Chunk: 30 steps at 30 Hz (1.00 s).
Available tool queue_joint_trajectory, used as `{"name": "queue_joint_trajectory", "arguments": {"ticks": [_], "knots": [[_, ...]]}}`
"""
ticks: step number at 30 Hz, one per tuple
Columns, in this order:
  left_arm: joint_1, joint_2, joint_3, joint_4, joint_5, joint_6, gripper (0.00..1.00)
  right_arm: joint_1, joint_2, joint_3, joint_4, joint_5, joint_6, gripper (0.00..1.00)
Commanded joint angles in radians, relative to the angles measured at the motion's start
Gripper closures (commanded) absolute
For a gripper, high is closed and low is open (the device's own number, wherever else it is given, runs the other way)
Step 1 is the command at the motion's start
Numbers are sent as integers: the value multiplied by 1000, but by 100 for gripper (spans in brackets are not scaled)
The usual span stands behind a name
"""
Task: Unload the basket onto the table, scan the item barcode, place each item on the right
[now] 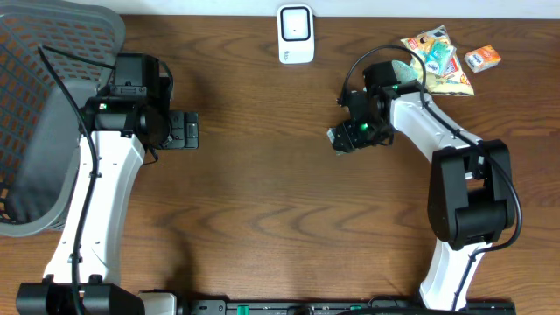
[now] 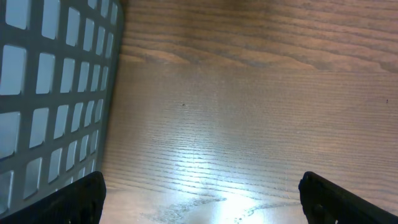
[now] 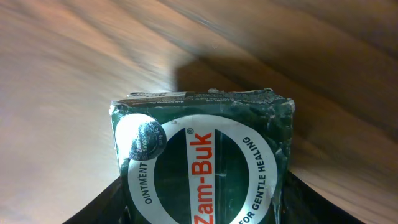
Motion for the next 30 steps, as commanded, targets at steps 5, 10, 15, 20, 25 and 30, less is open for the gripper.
{"name": "queue_joint_trajectory", "arguments": {"ticks": [5,10,15,20,25,30], "knots": [[0,6,-7,-1,-9,6,2,3,3,109,21,-527,19,47],[0,6,-7,-1,-9,6,2,3,3,110,110,-821,19,44],[0,6,-7,-1,-9,6,2,3,3,110,201,-956,19,43],[0,6,-7,-1,-9,6,2,3,3,110,264,-1013,33,42],[0,6,-7,-1,-9,6,2,3,3,110,285,-1013,72,42],[0,6,-7,-1,-9,6,2,3,3,110,285,-1025,72,43]]}}
